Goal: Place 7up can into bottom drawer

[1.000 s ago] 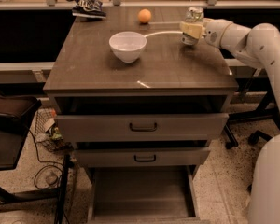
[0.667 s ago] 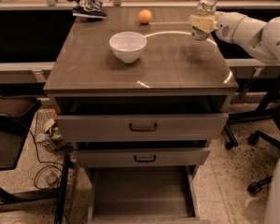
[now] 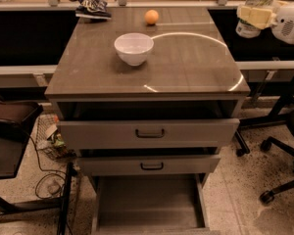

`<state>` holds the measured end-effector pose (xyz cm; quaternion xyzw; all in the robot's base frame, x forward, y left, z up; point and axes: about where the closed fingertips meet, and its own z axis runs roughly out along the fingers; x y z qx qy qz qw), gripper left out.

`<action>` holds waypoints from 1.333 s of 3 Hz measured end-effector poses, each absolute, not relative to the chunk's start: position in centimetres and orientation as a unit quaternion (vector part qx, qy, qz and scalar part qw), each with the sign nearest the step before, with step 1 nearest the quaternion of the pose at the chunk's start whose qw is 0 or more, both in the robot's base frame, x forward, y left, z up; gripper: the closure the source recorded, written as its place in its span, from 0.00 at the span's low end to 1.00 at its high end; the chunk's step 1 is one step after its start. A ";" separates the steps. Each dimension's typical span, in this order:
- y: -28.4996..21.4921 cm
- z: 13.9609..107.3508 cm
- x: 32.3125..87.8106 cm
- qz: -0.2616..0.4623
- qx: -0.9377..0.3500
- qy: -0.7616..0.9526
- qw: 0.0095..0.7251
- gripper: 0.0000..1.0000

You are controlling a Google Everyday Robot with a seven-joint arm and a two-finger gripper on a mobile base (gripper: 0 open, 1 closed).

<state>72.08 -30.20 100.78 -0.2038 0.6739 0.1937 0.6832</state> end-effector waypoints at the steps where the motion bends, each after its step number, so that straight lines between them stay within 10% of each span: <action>1: -29.7 101.8 67.3 0.191 -0.213 0.666 0.688 1.00; 4: -29.2 92.1 50.5 0.276 -0.268 0.676 0.629 1.00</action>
Offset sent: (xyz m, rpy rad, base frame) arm -0.1907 0.0105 -0.0414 -0.1302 -0.0133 0.2008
